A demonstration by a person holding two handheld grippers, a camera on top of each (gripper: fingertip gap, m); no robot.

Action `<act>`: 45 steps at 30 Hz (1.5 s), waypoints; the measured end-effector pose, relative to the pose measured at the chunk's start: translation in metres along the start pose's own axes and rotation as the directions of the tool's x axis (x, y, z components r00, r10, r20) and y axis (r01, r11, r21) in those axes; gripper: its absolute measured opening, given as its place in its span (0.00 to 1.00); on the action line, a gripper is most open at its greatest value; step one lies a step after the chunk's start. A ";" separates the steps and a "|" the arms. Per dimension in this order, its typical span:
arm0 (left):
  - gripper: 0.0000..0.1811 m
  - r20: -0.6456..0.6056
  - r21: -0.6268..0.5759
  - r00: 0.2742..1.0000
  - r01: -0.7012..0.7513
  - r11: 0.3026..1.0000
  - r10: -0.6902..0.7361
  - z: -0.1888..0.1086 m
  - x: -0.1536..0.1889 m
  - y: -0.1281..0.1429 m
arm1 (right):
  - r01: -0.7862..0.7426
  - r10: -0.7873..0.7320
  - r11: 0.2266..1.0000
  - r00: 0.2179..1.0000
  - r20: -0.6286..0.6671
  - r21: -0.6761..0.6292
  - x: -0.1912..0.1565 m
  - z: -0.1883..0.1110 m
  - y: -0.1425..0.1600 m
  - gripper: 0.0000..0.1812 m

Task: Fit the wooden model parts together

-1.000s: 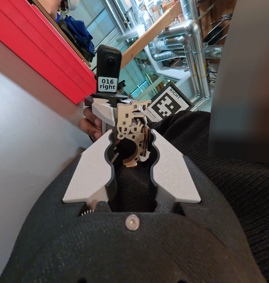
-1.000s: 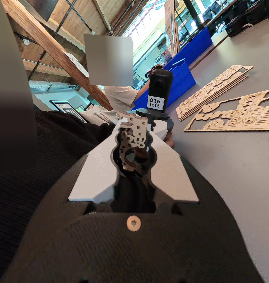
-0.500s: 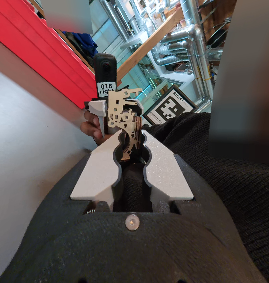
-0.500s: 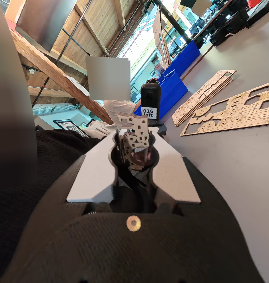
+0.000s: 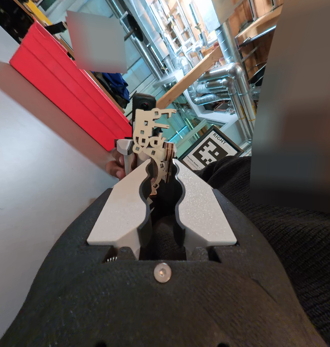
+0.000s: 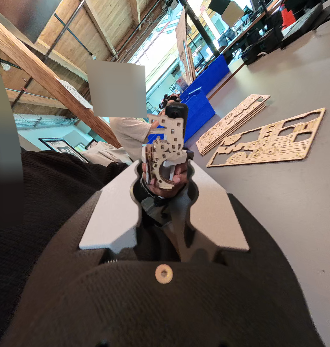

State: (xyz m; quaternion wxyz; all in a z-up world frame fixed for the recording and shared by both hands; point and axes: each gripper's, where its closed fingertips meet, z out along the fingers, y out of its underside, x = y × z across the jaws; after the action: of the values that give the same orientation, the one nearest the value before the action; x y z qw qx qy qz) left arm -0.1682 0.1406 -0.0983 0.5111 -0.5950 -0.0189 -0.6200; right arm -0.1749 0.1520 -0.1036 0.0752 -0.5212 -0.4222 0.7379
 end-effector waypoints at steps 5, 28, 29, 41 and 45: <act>0.08 -0.024 -0.024 1.000 0.004 1.000 -0.005 0.004 0.004 0.006 | 0.148 -0.148 0.989 0.988 -0.054 -0.008 -0.002 0.002 0.000 0.24; 0.08 -0.080 -0.074 0.997 0.001 0.997 -0.007 0.007 0.012 0.015 | 0.264 -0.266 0.963 0.963 -0.036 -0.054 -0.014 0.004 0.007 0.23; 0.07 -0.074 -0.075 0.997 -0.005 0.997 -0.001 0.007 0.011 0.015 | 0.273 -0.276 0.960 0.960 -0.045 -0.053 -0.013 0.004 0.006 0.23; 0.07 -0.033 -0.124 0.997 -0.067 0.990 0.063 0.008 0.009 0.020 | 0.299 -0.303 0.951 0.952 -0.048 -0.079 -0.012 0.004 0.009 0.22; 0.09 -0.016 -0.106 0.997 -0.081 0.991 0.080 0.008 0.007 0.017 | 0.260 -0.263 0.963 0.964 -0.036 -0.068 -0.012 0.004 0.008 0.22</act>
State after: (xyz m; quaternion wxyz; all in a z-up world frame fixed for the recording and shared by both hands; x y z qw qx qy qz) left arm -0.1496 0.1326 -0.1008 0.5032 -0.6180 0.0414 -0.6026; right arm -0.1702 0.1387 -0.1005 0.1649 -0.4794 -0.5085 0.6960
